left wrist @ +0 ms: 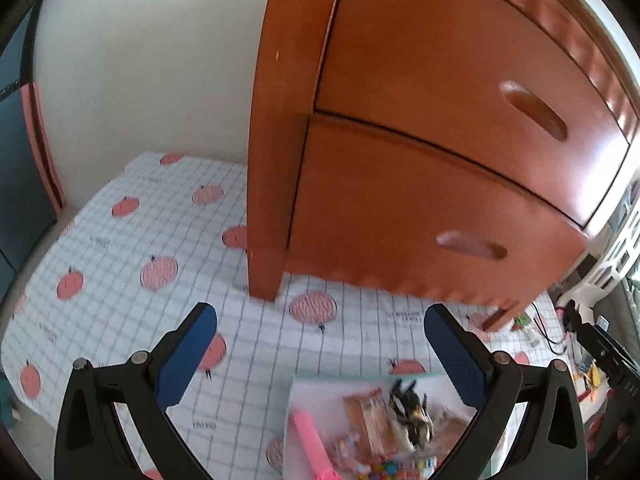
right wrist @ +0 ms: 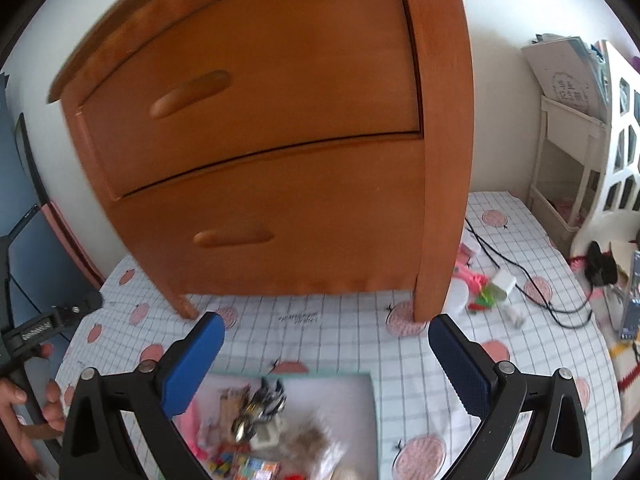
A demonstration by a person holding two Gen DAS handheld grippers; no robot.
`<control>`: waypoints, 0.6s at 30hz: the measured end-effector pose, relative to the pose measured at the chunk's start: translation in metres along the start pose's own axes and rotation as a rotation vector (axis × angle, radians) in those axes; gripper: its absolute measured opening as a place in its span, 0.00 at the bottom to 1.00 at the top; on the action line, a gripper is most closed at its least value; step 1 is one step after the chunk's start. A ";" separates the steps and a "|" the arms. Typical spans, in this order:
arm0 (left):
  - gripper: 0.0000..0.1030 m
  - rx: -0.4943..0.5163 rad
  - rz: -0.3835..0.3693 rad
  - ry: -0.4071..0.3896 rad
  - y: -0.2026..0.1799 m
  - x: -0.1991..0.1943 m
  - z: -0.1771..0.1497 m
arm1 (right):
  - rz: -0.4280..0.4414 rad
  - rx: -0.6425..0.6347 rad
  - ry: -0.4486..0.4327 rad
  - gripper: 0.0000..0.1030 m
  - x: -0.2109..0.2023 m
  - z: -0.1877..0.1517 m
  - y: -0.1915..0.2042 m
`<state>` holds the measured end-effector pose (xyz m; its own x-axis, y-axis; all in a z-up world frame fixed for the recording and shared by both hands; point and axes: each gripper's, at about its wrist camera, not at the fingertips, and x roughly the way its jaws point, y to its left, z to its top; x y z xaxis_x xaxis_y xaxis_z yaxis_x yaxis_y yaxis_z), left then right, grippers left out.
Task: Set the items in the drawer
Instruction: 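Pull the lower wooden drawer of the nightstand open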
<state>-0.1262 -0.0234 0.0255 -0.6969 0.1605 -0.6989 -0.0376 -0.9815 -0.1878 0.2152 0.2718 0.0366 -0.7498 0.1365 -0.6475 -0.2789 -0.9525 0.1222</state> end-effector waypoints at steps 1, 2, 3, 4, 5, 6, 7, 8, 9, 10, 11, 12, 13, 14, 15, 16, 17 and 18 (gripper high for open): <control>1.00 0.003 0.006 0.000 0.000 0.005 0.007 | -0.004 -0.006 0.000 1.00 0.007 0.006 -0.003; 1.00 0.007 -0.002 -0.002 0.000 0.011 0.015 | -0.011 -0.017 -0.002 1.00 0.015 0.012 -0.005; 1.00 0.007 -0.011 -0.003 0.000 0.014 0.020 | -0.017 -0.023 -0.006 1.00 0.021 0.017 -0.006; 1.00 0.008 -0.024 -0.008 0.000 0.020 0.027 | -0.021 -0.029 -0.012 1.00 0.028 0.023 -0.009; 1.00 0.011 -0.033 -0.011 -0.002 0.022 0.031 | -0.021 -0.030 -0.013 1.00 0.035 0.028 -0.012; 1.00 0.019 -0.044 -0.014 -0.004 0.026 0.036 | -0.021 -0.027 -0.014 1.00 0.040 0.031 -0.015; 1.00 0.033 -0.061 -0.014 -0.006 0.032 0.042 | -0.023 -0.024 -0.017 1.00 0.046 0.036 -0.018; 1.00 0.042 -0.070 -0.014 -0.009 0.035 0.044 | -0.027 -0.023 -0.019 1.00 0.051 0.040 -0.020; 1.00 0.054 -0.082 -0.014 -0.011 0.040 0.049 | -0.029 -0.025 -0.022 1.00 0.056 0.044 -0.022; 1.00 0.064 -0.088 -0.017 -0.012 0.043 0.052 | -0.031 -0.027 -0.025 1.00 0.061 0.048 -0.024; 1.00 0.072 -0.089 -0.019 -0.013 0.045 0.053 | -0.035 -0.032 -0.025 1.00 0.066 0.051 -0.025; 1.00 0.086 -0.093 -0.019 -0.014 0.049 0.056 | -0.037 -0.036 -0.023 1.00 0.070 0.053 -0.025; 1.00 0.099 -0.095 -0.017 -0.015 0.052 0.058 | -0.038 -0.040 -0.020 1.00 0.074 0.056 -0.025; 1.00 0.109 -0.094 -0.017 -0.016 0.055 0.060 | -0.036 -0.046 -0.019 1.00 0.079 0.058 -0.025; 1.00 0.121 -0.096 -0.016 -0.018 0.058 0.063 | -0.034 -0.049 -0.020 1.00 0.081 0.059 -0.025; 1.00 0.130 -0.100 -0.017 -0.018 0.060 0.064 | -0.032 -0.053 -0.020 1.00 0.084 0.061 -0.025; 1.00 0.136 -0.104 -0.018 -0.019 0.061 0.065 | -0.028 -0.055 -0.021 1.00 0.088 0.063 -0.025; 1.00 0.143 -0.110 -0.019 -0.019 0.063 0.067 | -0.025 -0.054 -0.021 1.00 0.090 0.064 -0.025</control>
<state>-0.2172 -0.0021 0.0317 -0.6962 0.2671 -0.6663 -0.2152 -0.9632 -0.1612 0.1163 0.3249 0.0230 -0.7557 0.1657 -0.6336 -0.2652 -0.9620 0.0647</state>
